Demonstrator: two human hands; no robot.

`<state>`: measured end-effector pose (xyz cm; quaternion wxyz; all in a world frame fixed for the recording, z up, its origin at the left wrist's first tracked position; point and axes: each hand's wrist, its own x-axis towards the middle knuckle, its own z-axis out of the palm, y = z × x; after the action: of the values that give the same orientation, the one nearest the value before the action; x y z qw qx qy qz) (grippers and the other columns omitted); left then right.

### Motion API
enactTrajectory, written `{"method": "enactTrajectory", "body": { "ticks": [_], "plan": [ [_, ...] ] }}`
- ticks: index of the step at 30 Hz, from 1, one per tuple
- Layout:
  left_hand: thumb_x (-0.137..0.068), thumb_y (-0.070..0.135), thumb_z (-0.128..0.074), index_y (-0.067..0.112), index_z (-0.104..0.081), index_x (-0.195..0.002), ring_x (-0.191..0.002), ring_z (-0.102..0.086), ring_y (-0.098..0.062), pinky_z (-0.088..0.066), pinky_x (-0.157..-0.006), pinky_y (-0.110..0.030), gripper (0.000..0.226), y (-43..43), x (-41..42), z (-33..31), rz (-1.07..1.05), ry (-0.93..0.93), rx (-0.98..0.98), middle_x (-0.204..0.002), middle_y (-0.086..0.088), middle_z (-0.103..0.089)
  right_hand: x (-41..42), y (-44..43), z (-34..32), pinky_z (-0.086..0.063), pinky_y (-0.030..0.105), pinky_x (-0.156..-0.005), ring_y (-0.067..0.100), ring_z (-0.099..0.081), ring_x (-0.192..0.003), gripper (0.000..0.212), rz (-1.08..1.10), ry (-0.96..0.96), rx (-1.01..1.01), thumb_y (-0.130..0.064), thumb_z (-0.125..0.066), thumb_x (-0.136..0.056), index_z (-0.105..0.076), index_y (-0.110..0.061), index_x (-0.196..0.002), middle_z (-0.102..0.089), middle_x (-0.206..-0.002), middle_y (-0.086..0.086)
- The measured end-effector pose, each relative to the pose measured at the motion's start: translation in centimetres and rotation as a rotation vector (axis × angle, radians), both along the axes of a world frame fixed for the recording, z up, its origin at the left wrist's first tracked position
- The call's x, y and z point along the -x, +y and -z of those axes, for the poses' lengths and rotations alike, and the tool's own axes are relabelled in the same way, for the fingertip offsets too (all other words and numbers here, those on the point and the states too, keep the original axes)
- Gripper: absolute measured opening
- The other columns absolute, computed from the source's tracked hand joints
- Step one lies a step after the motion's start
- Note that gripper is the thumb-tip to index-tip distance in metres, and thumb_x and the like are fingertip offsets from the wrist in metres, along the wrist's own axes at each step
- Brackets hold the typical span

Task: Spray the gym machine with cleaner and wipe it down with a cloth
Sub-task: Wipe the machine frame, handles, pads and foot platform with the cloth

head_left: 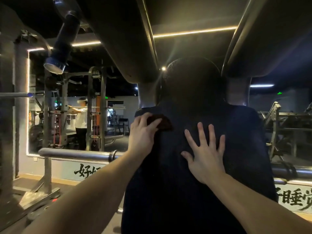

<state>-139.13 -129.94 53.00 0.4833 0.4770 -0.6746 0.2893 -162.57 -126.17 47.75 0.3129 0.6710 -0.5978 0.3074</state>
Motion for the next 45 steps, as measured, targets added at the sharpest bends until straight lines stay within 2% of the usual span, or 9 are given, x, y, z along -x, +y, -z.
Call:
{"method": "enactTrajectory", "body": {
  "ticks": [6,12,19,24,28,33,37,41,45],
  "plan": [
    [-0.106,0.035,-0.051,0.038,-0.062,-0.138,-0.129,-0.03,-0.031,-0.027,-0.109,-0.048,0.034,-1.3,0.2,-3.3,-0.09,0.279,-0.046,-0.145,-0.003,-0.037,0.1,-0.2,0.1,0.01,0.067,-0.122,0.035,0.027,-0.154,0.073,-0.014,0.001,0.047,-0.068,-0.028,-0.099,-0.002,-0.044,-0.163,0.015,-0.172,0.005],
    [-0.108,0.034,-0.047,0.024,-0.061,-0.143,-0.126,-0.032,-0.03,-0.032,-0.112,-0.045,0.039,-2.2,0.6,-4.7,-0.04,0.458,-0.06,-0.139,-0.009,-0.038,0.2,-0.5,0.3,0.008,0.067,-0.122,0.036,0.025,-0.155,0.072,-0.024,-0.002,0.071,-0.067,-0.03,-0.1,-0.004,-0.043,-0.163,0.013,-0.173,0.006],
    [-0.104,0.033,-0.044,0.014,-0.06,-0.142,-0.106,-0.041,-0.025,-0.049,-0.094,-0.043,0.045,3.2,3.3,7.3,0.121,0.118,-0.026,-0.116,-0.009,-0.045,-0.1,0.0,0.2,0.009,0.066,-0.122,0.035,0.027,-0.154,0.073,-0.022,-0.011,0.044,-0.065,-0.031,-0.1,-0.002,-0.043,-0.163,0.016,-0.172,0.005],
    [-0.106,0.029,-0.049,0.013,-0.043,-0.154,-0.112,-0.039,-0.027,-0.051,-0.096,-0.044,0.052,3.6,0.8,6.3,0.077,-0.22,-0.109,-0.124,-0.009,-0.04,-0.2,0.2,0.0,0.013,0.064,-0.122,0.034,0.03,-0.153,0.074,-0.001,-0.009,0.014,-0.066,-0.031,-0.1,0.002,-0.044,-0.163,0.02,-0.171,0.004],
    [-0.103,0.019,-0.058,0.013,-0.059,-0.143,-0.107,-0.045,-0.035,-0.05,-0.09,-0.052,0.041,1.5,-0.7,1.1,0.048,-0.015,-0.052,-0.116,-0.013,-0.048,-0.2,0.2,0.0,0.012,0.065,-0.122,0.035,0.027,-0.154,0.073,-0.002,-0.007,0.025,-0.065,-0.03,-0.1,0.0,-0.043,-0.163,0.016,-0.172,0.005],
    [-0.107,0.025,-0.049,0.012,-0.059,-0.141,-0.117,-0.044,-0.037,-0.049,-0.094,-0.048,0.037,-0.3,0.8,-2.4,-0.052,0.213,-0.055,-0.129,-0.017,-0.049,-0.1,0.1,0.3,0.008,0.065,-0.123,0.037,0.019,-0.157,0.073,0.012,0.0,0.054,-0.065,-0.03,-0.1,-0.005,-0.042,-0.164,0.009,-0.173,0.007],
    [-0.109,0.034,-0.039,0.009,-0.063,-0.126,-0.112,-0.049,-0.033,-0.048,-0.098,-0.046,0.039,1.1,0.5,3.0,-0.029,0.106,-0.057,-0.126,-0.014,-0.051,-0.1,0.4,0.0,0.012,0.064,-0.122,0.036,0.024,-0.155,0.073,0.014,-0.003,0.02,-0.065,-0.028,-0.1,0.001,-0.043,-0.163,0.016,-0.172,0.006],
    [-0.108,0.034,-0.042,0.011,-0.055,-0.142,-0.119,-0.048,-0.026,-0.053,-0.099,-0.04,0.044,5.1,1.4,11.2,0.034,0.016,-0.171,-0.131,-0.008,-0.047,-1.4,1.2,-0.2,0.009,0.064,-0.123,0.035,0.027,-0.154,0.072,0.023,-0.061,-0.039,-0.057,-0.033,-0.104,0.002,-0.038,-0.164,0.021,-0.171,0.007],
    [-0.103,0.033,-0.055,0.012,-0.062,-0.137,-0.106,-0.054,-0.026,-0.061,-0.075,-0.04,0.04,6.6,1.6,13.4,0.05,-0.034,-0.194,-0.117,-0.004,-0.051,-4.0,2.4,1.1,0.006,0.063,-0.125,0.032,0.025,-0.155,0.068,0.012,-0.145,-0.07,-0.048,-0.037,-0.106,-0.006,-0.033,-0.165,0.019,-0.171,0.008]
  ]
}}
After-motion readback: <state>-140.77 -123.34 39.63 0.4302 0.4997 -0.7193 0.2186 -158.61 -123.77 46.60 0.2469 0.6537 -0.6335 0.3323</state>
